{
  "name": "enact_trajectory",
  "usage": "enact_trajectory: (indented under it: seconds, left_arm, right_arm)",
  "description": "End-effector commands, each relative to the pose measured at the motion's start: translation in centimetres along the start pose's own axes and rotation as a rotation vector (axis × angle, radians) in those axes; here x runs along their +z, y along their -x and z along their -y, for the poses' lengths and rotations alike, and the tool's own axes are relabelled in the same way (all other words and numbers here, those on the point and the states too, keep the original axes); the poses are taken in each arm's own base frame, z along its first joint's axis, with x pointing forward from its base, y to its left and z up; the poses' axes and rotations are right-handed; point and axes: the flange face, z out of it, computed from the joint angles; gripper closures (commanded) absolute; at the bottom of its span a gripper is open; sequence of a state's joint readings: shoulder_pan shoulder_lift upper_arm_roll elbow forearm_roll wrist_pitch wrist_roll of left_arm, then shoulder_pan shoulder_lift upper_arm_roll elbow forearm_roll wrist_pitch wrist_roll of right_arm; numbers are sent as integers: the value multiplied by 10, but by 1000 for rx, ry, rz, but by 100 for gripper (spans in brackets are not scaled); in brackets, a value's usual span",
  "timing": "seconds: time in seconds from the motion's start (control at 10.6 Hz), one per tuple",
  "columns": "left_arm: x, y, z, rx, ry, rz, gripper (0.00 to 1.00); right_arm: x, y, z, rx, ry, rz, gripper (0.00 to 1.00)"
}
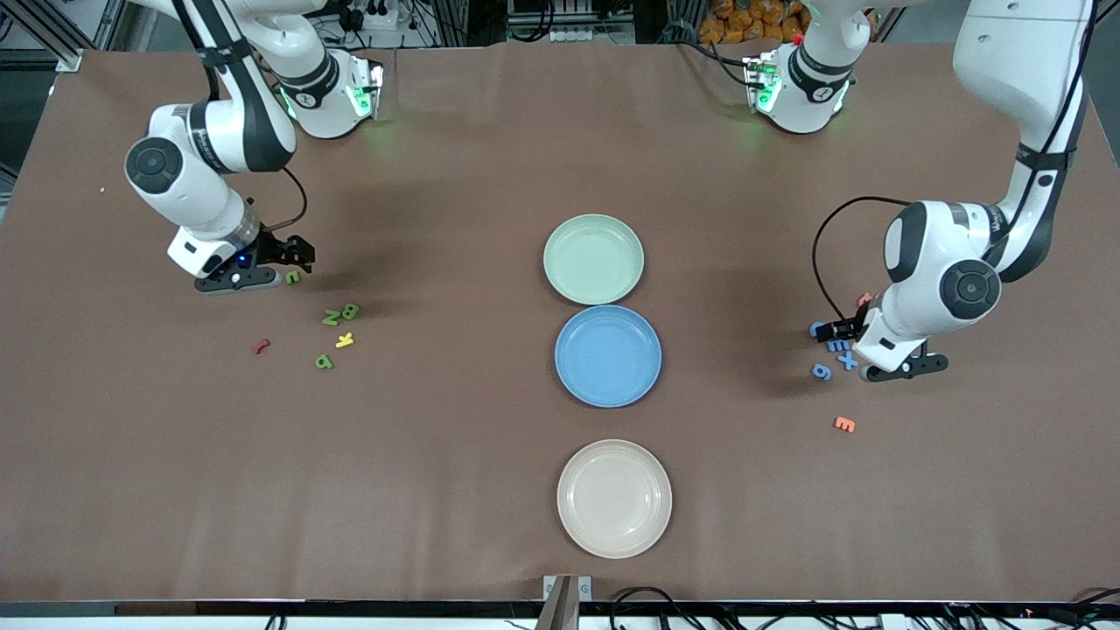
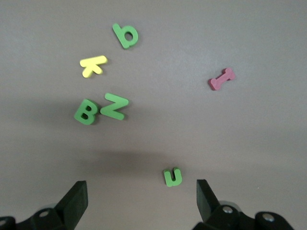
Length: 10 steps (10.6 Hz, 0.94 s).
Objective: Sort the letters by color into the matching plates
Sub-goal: 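Grasp blue E with the left gripper while the right gripper grasps green u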
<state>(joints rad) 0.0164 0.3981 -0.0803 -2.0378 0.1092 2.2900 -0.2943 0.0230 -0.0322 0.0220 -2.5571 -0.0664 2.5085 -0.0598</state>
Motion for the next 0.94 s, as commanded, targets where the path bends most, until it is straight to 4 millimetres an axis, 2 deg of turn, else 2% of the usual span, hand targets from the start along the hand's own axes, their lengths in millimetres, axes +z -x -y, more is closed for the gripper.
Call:
enact_trajectory:
  seconds: [0.0,0.09,0.28,0.47,0.66,0.85]
  left_arm:
    - [25,-15,-1,-73,7,-40,0]
    - [34,-17,-2,-92,11,-51,0]
    - [39,-18,2,-122,12,-47,0]
    - [48,-18,16,-147,18,-45,0]
    - [49,-15,18,-148,18,-42,0]
    - [55,-11,24,-158,25,-52,0]
  right_arm:
    - [31,21,-7,-56,16,-42,1]
    - [42,24,-15,-74,13,-54,2]
    - [58,30,-22,-110,12,-75,7]
    - [68,34,-21,-113,9,-75,17]
    - [77,37,-24,-127,8,-80,32]
    - [85,40,-35,-128,10,-72,34]
